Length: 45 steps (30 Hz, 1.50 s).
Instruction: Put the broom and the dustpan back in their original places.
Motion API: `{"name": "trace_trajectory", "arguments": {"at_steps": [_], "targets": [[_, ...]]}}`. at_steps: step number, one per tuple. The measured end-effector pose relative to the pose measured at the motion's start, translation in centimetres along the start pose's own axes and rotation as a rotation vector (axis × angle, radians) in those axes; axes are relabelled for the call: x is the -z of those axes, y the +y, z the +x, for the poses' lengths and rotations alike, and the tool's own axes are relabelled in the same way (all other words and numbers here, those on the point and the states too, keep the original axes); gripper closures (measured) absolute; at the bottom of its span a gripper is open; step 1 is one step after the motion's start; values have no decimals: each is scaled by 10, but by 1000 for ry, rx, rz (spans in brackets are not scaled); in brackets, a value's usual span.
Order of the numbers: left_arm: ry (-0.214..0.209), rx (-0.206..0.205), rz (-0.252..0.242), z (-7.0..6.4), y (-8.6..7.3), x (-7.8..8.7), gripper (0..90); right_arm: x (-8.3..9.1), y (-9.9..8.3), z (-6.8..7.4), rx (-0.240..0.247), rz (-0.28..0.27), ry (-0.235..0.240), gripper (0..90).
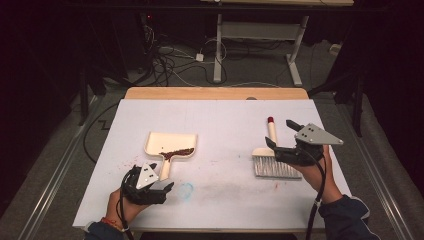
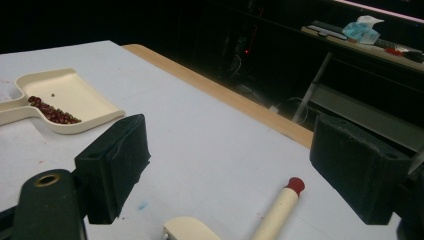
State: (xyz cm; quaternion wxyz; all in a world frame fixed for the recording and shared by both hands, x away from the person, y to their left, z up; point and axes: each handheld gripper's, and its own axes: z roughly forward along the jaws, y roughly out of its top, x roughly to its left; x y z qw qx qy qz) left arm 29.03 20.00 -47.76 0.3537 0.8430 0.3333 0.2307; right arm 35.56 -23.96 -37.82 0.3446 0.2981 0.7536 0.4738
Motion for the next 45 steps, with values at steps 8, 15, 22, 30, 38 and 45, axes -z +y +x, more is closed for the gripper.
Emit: {"name": "trace_trajectory", "arguments": {"at_steps": [8, 15, 22, 30, 38, 45], "targets": [[-2, -2, 0, 0, 0, 0, 170, 5, -2, 3, 15, -1, 9, 162], [-4, -4, 2, -1, 0, 0, 170, 12, -4, 4, 25, -5, 5, 162], [-5, -4, 2, -1, 1, -1, 172, 19, -7, 3, 33, -9, 4, 162], [-7, -9, 4, -2, 1, -1, 170, 24, -13, 4, 56, 1, -1, 161], [-12, -19, 2, -3, 1, -1, 169, 29, -23, 5, 87, 8, 2, 160], [-8, -24, 0, -3, 1, 0, 169, 32, -31, 6, 96, 22, -8, 160]]}}
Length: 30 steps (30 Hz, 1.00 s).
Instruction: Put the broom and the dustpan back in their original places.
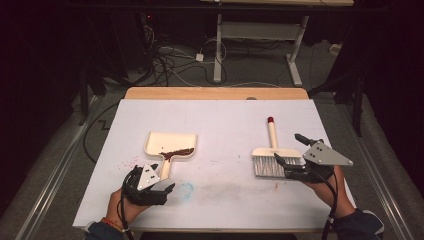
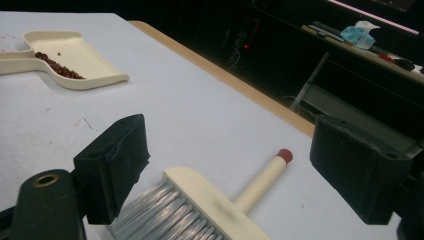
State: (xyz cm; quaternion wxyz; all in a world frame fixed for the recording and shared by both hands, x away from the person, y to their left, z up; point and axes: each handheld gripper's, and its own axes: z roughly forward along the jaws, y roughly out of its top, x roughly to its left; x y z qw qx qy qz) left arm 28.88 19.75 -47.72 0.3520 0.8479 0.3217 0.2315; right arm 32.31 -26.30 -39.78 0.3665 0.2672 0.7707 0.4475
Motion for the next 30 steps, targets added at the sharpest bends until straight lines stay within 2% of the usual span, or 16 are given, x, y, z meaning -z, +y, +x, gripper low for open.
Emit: {"name": "trace_trajectory", "arguments": {"at_steps": [14, 21, 23, 30], "targets": [[4, -4, -3, 0, 0, 1, 169, 7, -21, 5, 27, 11, 15, 160], [4, -6, -5, -1, 0, 1, 169, 10, -33, 7, 17, 27, 20, 159], [4, -6, -5, -1, 0, 1, 169, 11, -37, 8, 23, 30, 9, 159], [1, -6, -10, -1, 0, 1, 169, 16, -51, 8, -3, 49, 12, 160]]}}
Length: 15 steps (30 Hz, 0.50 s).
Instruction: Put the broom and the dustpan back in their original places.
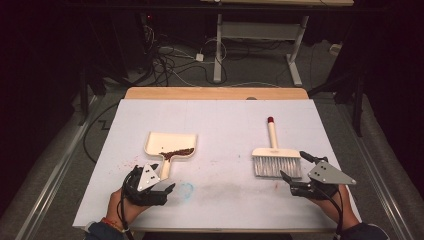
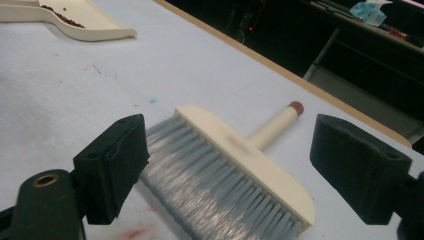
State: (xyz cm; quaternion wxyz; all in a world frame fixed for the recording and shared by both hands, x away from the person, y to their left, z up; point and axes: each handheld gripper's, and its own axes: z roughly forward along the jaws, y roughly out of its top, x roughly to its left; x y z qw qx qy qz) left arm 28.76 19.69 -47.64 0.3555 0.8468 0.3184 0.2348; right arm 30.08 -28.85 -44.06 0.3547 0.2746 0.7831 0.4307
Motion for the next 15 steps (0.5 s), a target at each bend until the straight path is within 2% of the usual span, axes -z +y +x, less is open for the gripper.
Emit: {"name": "trace_trajectory", "arguments": {"at_steps": [9, 14, 15], "targets": [[1, -2, -7, 0, 0, 0, 169, 3, -23, 1, -40, 36, 4, 160], [9, -12, -13, 1, 0, 1, 169, 1, -28, 3, -26, 42, 4, 163], [5, 0, -7, 0, -1, 2, 169, 1, -28, 3, -24, 46, 6, 163]]}}
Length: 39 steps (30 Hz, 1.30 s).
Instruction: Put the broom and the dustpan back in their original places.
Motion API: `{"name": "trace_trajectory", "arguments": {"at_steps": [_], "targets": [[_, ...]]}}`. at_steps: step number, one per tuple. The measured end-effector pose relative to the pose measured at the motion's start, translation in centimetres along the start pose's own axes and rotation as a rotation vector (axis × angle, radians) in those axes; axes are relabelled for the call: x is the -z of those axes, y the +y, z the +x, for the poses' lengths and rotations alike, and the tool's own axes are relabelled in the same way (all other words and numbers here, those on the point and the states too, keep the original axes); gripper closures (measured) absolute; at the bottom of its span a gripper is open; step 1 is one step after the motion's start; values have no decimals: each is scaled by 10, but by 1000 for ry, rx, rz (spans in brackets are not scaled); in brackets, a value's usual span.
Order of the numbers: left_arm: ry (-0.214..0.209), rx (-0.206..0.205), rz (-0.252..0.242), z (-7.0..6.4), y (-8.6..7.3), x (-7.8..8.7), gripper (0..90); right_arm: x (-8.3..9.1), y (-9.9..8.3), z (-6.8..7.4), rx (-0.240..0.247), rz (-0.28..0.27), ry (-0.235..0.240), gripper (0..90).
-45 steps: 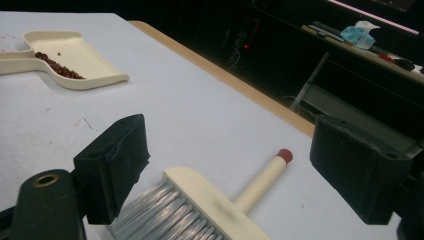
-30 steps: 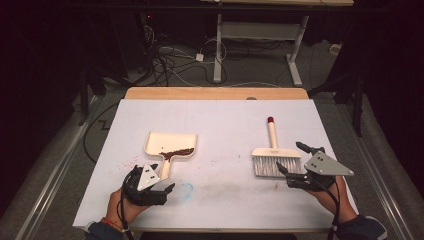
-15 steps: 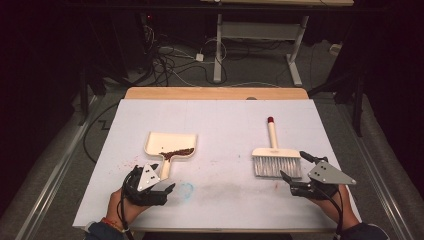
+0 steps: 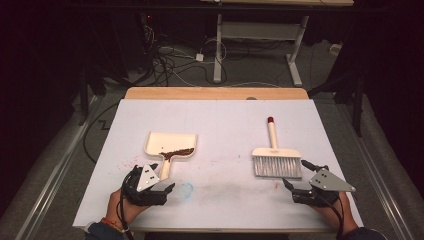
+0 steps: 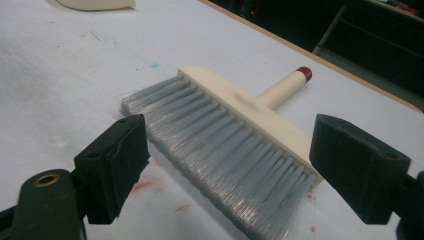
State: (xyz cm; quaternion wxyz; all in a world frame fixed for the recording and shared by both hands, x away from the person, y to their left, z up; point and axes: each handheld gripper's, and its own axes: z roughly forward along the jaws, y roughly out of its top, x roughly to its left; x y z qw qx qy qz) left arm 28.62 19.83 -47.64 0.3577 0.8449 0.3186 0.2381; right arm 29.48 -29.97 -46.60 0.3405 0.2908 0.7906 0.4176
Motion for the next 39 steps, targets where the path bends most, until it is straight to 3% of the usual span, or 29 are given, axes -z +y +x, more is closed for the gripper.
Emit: {"name": "trace_trajectory", "arguments": {"at_steps": [4, 8, 10, 22, 39], "targets": [[8, 6, 12, -2, -4, 2, 168, -2, 2, 1, -3, -13, 14, 164], [26, -13, -13, -2, -2, 3, 156, -2, 4, 2, 3, -16, 19, 166], [25, -26, -12, -4, -2, 2, 156, 0, 5, 3, 3, -25, 15, 168], [9, -20, -3, -4, -2, 0, 156, 4, 8, 3, 3, -34, -18, 168], [20, -30, 14, -2, -2, -2, 153, 3, 13, 4, 19, -45, -10, 174]]}}
